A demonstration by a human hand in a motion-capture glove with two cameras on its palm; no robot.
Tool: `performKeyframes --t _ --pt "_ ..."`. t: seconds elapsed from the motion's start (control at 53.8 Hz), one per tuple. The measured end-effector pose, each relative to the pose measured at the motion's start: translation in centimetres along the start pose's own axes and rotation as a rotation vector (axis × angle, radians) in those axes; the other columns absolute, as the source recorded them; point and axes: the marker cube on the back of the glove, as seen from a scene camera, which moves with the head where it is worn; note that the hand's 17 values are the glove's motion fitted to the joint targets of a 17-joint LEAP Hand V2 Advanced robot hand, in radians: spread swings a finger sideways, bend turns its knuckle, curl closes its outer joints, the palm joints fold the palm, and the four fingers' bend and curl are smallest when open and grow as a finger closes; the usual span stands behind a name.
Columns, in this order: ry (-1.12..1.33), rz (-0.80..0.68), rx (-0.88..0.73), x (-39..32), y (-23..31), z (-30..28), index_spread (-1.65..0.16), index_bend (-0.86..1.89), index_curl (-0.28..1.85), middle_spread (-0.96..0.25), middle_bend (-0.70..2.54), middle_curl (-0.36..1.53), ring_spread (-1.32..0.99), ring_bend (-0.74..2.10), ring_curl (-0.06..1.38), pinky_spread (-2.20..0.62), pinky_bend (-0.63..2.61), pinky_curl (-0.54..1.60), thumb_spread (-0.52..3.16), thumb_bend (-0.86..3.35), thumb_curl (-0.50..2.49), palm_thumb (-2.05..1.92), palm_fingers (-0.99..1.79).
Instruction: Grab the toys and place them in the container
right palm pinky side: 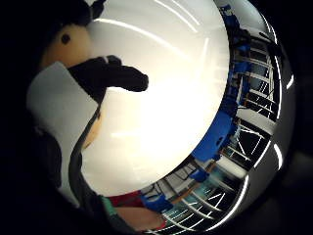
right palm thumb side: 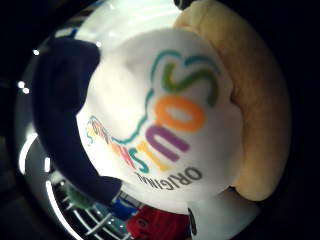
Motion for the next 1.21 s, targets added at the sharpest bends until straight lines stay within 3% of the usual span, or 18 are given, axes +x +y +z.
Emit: performKeyframes --t 0.186,0.372,0.632,1.207 --pt "0.015 0.009 0.052 -0.2 -0.2 -0.3 -0.42 0.2 0.23 -0.23 0.33 0.33 -0.27 0.7 0.39 -0.2 1.09 0.35 1.28 0.06 0.35 0.26 0.52" --pt "0.033 0.018 0.123 -0.7 0.1 -0.2 -0.41 0.15 0.24 -0.31 0.39 0.38 -0.39 0.76 0.41 -0.34 1.09 0.35 1.34 0.12 0.41 0.4 0.69" --pt "0.126 -0.037 0.211 -1.8 1.4 -2.6 -0.41 0.17 0.24 -0.4 0.48 0.45 -0.49 0.85 0.44 -0.41 1.07 0.35 1.12 0.17 0.57 0.64 0.95" --pt "0.007 -0.1 0.286 -6.7 7.3 -13.2 -0.44 0.18 0.34 -0.51 0.5 0.63 -0.55 0.91 0.54 -0.43 1.03 0.41 0.62 0.1 0.84 0.74 0.95"
